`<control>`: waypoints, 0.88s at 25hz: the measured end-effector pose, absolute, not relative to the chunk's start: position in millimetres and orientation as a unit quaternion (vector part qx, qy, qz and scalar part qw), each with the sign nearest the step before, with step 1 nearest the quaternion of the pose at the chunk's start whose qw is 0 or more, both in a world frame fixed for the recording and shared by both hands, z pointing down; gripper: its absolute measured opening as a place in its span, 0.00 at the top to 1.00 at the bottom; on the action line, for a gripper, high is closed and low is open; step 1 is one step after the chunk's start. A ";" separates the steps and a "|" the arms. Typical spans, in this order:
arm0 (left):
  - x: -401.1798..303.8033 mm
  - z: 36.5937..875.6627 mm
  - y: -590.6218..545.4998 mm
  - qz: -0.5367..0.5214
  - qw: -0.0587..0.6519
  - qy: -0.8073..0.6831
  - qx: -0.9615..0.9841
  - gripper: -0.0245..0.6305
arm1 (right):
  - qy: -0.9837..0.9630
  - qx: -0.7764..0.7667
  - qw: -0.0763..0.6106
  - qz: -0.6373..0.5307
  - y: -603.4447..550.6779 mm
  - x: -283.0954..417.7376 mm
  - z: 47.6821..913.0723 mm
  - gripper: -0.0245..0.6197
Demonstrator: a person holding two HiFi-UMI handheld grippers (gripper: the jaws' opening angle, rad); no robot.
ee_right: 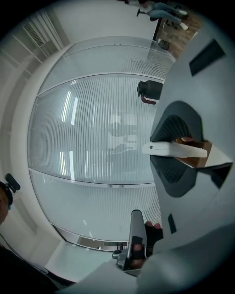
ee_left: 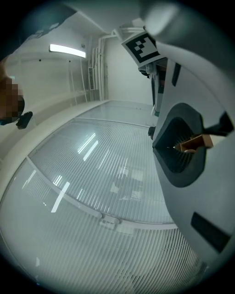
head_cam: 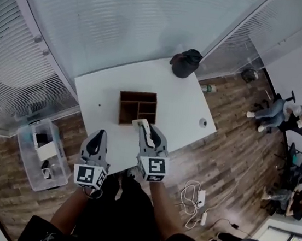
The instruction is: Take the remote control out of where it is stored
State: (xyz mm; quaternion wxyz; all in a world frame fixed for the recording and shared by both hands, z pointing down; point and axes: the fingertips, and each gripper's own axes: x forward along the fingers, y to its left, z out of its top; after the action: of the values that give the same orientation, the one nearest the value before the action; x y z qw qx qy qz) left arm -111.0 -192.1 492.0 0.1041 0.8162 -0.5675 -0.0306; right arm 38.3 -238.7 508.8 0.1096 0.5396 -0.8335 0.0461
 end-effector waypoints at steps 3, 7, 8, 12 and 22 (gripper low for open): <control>-95.3 483.7 -177.5 -0.031 0.099 -0.560 0.822 0.96 | -0.831 0.545 0.103 0.047 -215.7 52.3 501.0 0.82; -73.0 477.5 -154.9 -0.030 0.093 -0.558 0.824 0.96 | -0.831 0.546 0.093 0.048 -188.7 72.5 492.4 0.82; -66.9 477.3 -148.7 -0.028 0.093 -0.559 0.823 0.96 | -0.832 0.544 0.093 0.051 -182.0 78.3 493.0 0.82; -41.0 479.7 -119.8 -0.020 0.096 -0.570 0.816 0.96 | -0.836 0.538 0.087 0.062 -153.8 103.1 493.7 0.82; 21.0 464.6 -27.7 -0.009 0.092 -0.595 0.799 0.96 | -0.861 0.501 0.066 0.053 -68.4 152.0 479.3 0.82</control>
State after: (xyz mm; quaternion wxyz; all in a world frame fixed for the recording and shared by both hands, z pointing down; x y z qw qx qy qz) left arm 21.0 -27.7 464.6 0.0919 0.7987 -0.5945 -0.0090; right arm 152.0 -68.4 479.3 0.0662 0.5012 -0.8612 0.0528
